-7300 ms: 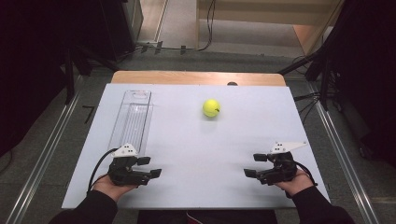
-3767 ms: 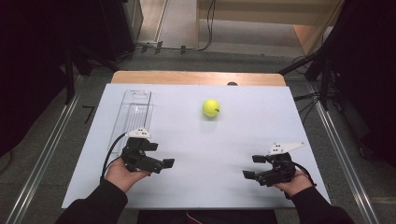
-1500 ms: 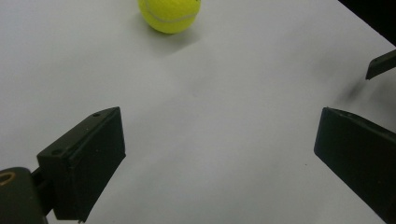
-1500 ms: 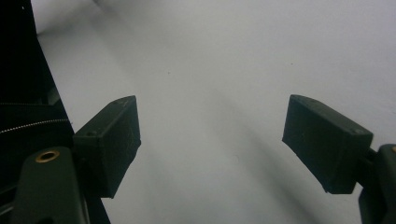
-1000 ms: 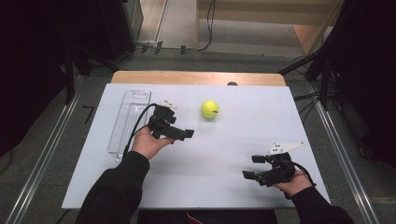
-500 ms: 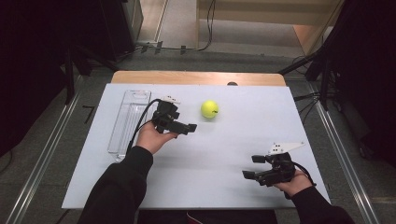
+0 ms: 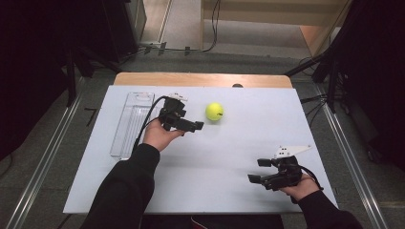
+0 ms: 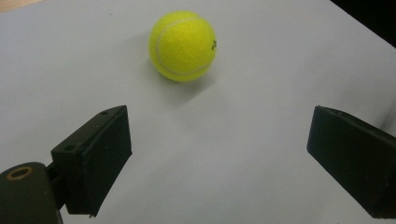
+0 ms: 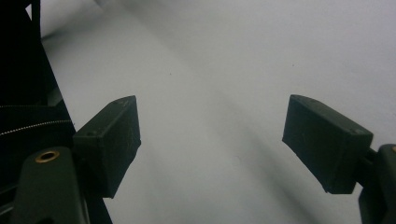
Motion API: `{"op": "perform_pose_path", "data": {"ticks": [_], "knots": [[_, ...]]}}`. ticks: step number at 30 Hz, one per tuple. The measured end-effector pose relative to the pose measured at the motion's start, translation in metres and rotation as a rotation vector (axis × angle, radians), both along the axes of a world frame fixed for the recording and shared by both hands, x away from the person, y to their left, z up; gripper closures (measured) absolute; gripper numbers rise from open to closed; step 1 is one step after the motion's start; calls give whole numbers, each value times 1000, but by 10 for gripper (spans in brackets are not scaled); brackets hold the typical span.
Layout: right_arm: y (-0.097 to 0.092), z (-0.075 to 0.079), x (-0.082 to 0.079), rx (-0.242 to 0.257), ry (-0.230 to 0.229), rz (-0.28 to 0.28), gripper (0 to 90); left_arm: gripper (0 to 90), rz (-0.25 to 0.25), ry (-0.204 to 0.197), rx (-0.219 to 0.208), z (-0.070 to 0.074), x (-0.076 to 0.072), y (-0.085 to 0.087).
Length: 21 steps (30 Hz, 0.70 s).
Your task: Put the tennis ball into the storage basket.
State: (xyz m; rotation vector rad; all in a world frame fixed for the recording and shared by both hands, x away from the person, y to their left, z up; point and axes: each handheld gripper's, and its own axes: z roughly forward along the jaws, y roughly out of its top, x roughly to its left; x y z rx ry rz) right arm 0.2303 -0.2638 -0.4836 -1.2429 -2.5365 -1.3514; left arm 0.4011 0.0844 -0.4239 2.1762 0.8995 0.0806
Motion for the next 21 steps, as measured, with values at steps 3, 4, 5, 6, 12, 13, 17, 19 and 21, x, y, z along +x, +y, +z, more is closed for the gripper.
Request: {"op": "perform_pose_path", "data": {"ticks": [3,4,5,6,12,13,17,19,21], "knots": [[0,0,0,1,-1,1,171,71,9,4,-13,1,5,0],[0,0,0,1,-1,2,171,71,7,6,-7,1,7,-2],[0,0,0,1,-1,2,171,71,7,3,3,1,8,-4],[0,0,0,1,0,3,171,71,5,2,5,1,9,-5],[1,0,0,3,2,3,171,71,4,7,3,-1,14,-11],[0,0,0,1,1,3,171,71,4,9,3,-1,15,-13],[1,0,0,2,1,4,171,71,-1,7,-9,-1,20,-17],[0,0,0,2,1,3,171,71,-6,3,-13,-1,22,-20],[1,0,0,3,2,4,171,71,-5,9,-16,-1,25,-23]]}}
